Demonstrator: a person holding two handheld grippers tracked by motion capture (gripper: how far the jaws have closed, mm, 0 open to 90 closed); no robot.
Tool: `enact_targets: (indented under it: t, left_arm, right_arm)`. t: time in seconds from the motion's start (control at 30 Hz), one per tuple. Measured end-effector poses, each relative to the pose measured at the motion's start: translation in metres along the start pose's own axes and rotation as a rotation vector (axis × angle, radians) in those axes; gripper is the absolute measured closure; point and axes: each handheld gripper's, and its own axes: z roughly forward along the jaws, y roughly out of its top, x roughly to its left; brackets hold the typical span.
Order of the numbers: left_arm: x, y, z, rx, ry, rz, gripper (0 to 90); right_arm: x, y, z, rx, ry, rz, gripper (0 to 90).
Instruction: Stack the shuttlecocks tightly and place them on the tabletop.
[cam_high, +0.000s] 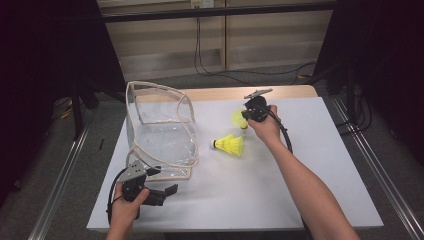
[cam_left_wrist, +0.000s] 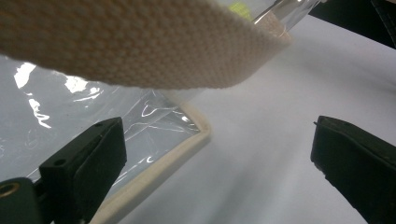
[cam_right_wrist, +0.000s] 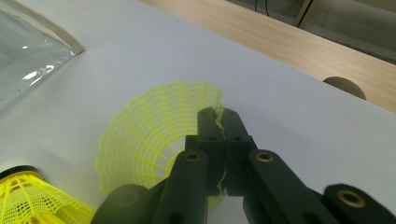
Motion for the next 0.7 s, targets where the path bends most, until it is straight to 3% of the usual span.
enact_targets:
  t: [0.5, 0.7]
  left_arm:
    - [-0.002, 0.0, 0.0, -0.002, -0.005, 0.006, 3.6]
    - [-0.002, 0.001, 0.0, -0.002, -0.005, 0.008, 3.6]
  right_arm:
    - [-0.016, -0.016, -0.038, -0.093, 0.07, 0.089, 89.3]
    - [-0.014, -0.024, -0.052, -0.11, 0.084, 0.074, 89.3]
